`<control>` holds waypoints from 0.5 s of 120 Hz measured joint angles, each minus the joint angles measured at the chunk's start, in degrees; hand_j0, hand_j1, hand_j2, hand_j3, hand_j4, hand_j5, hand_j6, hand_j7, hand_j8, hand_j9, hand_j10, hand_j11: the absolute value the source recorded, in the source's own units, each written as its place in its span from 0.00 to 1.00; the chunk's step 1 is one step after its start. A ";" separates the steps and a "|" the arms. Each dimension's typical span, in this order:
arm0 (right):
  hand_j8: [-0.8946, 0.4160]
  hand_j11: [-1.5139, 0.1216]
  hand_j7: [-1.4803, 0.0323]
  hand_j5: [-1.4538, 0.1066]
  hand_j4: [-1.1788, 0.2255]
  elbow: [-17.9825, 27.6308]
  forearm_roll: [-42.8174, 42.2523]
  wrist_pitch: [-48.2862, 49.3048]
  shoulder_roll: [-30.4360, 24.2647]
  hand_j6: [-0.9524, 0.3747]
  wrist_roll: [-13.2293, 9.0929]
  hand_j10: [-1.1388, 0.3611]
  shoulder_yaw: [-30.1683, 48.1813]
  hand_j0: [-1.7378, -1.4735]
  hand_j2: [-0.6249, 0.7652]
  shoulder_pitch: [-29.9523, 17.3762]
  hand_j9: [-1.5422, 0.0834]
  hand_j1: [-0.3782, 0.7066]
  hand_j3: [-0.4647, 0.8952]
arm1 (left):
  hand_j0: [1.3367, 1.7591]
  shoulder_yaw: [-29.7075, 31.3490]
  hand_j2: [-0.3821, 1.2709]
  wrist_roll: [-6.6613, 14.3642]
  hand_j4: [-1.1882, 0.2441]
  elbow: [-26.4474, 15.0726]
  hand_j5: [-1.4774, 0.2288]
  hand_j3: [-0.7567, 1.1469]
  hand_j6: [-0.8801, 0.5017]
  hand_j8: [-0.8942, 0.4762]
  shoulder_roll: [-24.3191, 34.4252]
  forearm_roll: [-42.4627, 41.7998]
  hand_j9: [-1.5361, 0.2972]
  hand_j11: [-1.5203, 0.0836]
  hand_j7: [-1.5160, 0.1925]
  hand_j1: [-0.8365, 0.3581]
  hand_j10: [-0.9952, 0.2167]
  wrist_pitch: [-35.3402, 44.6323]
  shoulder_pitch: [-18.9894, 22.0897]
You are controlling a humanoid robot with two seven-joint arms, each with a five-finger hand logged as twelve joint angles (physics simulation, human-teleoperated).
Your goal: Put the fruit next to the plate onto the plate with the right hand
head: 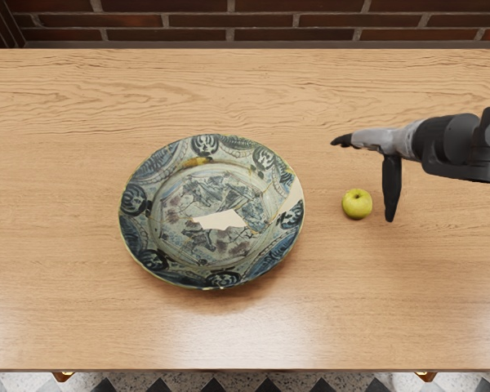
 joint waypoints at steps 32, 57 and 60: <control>0.66 0.91 0.96 0.91 0.82 3.33 -3.45 -5.61 0.63 0.70 -0.05 0.74 -0.34 0.30 0.45 -5.21 0.93 0.05 0.34 | 0.76 0.00 0.23 0.00 0.83 0.00 0.87 0.40 0.64 0.65 0.00 0.00 0.84 0.95 0.89 0.99 0.82 0.00 0.00; 0.59 0.83 0.88 0.84 0.76 3.94 -10.22 -10.57 1.07 0.63 -0.05 0.68 -0.41 0.30 0.43 -9.49 0.86 0.15 0.34 | 0.76 0.00 0.23 0.00 0.83 0.00 0.87 0.40 0.64 0.65 0.00 0.00 0.84 0.95 0.89 0.99 0.82 0.00 0.00; 0.58 0.82 0.86 0.82 0.74 3.92 -10.82 -10.94 1.24 0.61 -0.05 0.67 -0.41 0.30 0.43 -9.86 0.84 0.17 0.34 | 0.76 0.00 0.23 0.00 0.83 0.00 0.87 0.40 0.64 0.65 0.00 0.00 0.84 0.95 0.89 0.99 0.82 0.00 0.00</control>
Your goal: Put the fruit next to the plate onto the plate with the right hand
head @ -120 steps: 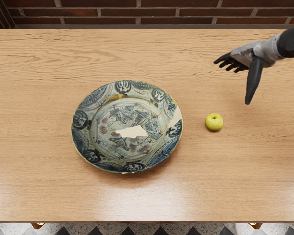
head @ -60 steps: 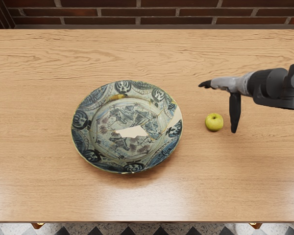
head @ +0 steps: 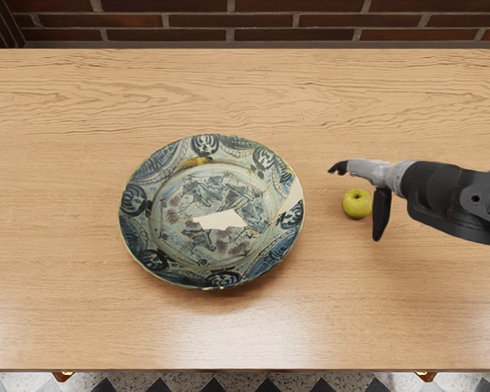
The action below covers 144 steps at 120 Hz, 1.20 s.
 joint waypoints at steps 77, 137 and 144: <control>0.44 0.68 0.71 0.68 0.62 -2.17 -8.19 -9.15 2.48 0.48 0.00 0.55 -0.04 0.30 0.41 -6.46 0.70 0.36 0.34 | 0.76 0.00 0.23 0.00 0.83 0.00 0.87 0.40 0.64 0.65 0.00 0.00 0.84 0.95 0.89 0.99 0.82 0.00 0.00; 0.34 0.57 0.60 0.56 0.52 -4.25 -8.25 -10.35 3.85 0.38 0.00 0.46 0.06 0.30 0.39 -7.07 0.59 0.52 0.34 | 0.76 0.00 0.23 0.00 0.83 0.00 0.87 0.40 0.64 0.65 0.00 0.00 0.84 0.95 0.89 0.99 0.82 0.00 0.00; 0.34 0.55 0.58 0.54 0.50 -4.65 -8.26 -10.42 4.30 0.36 -0.02 0.45 0.04 0.30 0.38 -7.12 0.57 0.54 0.34 | 0.76 0.00 0.23 0.00 0.83 0.00 0.87 0.40 0.64 0.65 0.00 0.00 0.84 0.95 0.89 0.99 0.82 0.00 0.00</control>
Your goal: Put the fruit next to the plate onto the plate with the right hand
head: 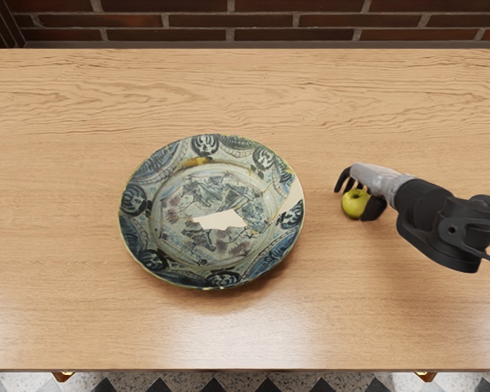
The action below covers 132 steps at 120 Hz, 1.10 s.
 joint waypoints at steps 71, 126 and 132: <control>0.44 0.23 0.26 0.21 0.26 -1.29 0.32 0.00 1.76 0.39 0.06 0.39 1.91 0.34 0.62 -0.40 0.26 0.57 0.34 | 0.76 0.00 0.23 0.00 0.83 0.00 0.87 0.40 0.64 0.65 0.00 0.00 0.84 0.95 0.89 0.99 0.82 0.00 0.00; 0.44 0.19 0.23 0.15 0.25 1.50 0.64 1.07 2.26 0.39 0.05 0.39 7.59 0.34 0.60 6.60 0.22 0.53 0.34 | 0.76 0.00 0.23 0.00 0.83 0.00 0.87 0.40 0.64 0.65 0.00 0.00 0.84 0.95 0.89 0.99 0.82 0.00 0.00; 0.43 0.19 0.23 0.15 0.25 1.71 0.65 1.28 3.37 0.37 0.05 0.38 8.44 0.34 0.58 7.08 0.22 0.51 0.34 | 0.76 0.00 0.23 0.00 0.83 0.00 0.87 0.40 0.64 0.65 0.00 0.00 0.84 0.95 0.89 0.99 0.82 0.00 0.00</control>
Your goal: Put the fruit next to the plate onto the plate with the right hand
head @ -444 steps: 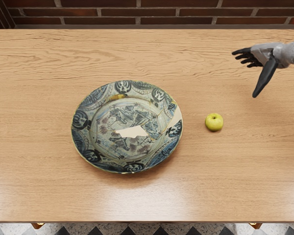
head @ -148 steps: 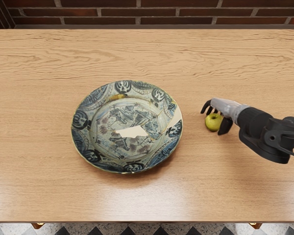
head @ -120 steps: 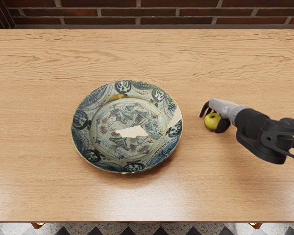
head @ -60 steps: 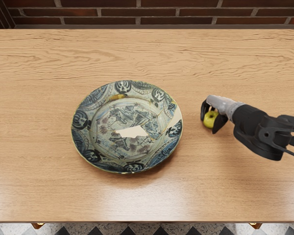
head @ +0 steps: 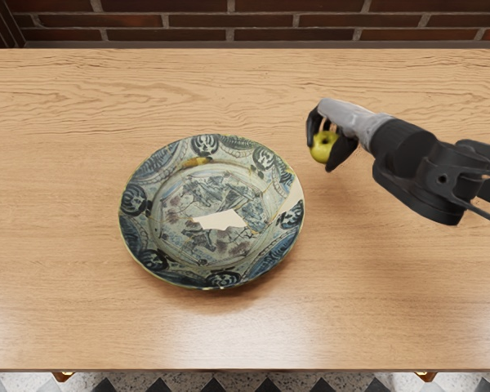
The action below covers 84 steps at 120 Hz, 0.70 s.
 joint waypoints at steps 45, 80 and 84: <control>0.43 0.18 0.23 0.13 0.26 0.60 0.31 0.54 11.16 0.36 0.00 0.38 3.14 0.34 0.57 1.22 0.20 0.48 0.34 | 0.76 0.00 0.23 0.00 0.83 -0.01 0.87 0.40 0.64 0.65 0.00 0.00 0.84 0.95 0.89 0.99 0.82 0.00 0.00; 0.43 0.19 0.23 0.12 0.26 -0.31 0.42 0.36 15.88 0.36 0.01 0.37 2.57 0.33 0.55 -3.54 0.20 0.47 0.34 | 0.76 0.01 0.23 0.00 0.83 0.00 0.87 0.40 0.64 0.65 0.00 0.00 0.84 0.95 0.89 0.99 0.82 0.00 0.00; 0.43 0.19 0.23 0.12 0.26 -0.59 0.44 0.36 16.22 0.36 0.01 0.37 2.40 0.33 0.55 -3.99 0.20 0.47 0.34 | 0.76 0.01 0.23 0.00 0.83 0.00 0.87 0.40 0.64 0.65 0.00 0.00 0.84 0.95 0.89 0.99 0.82 0.00 0.00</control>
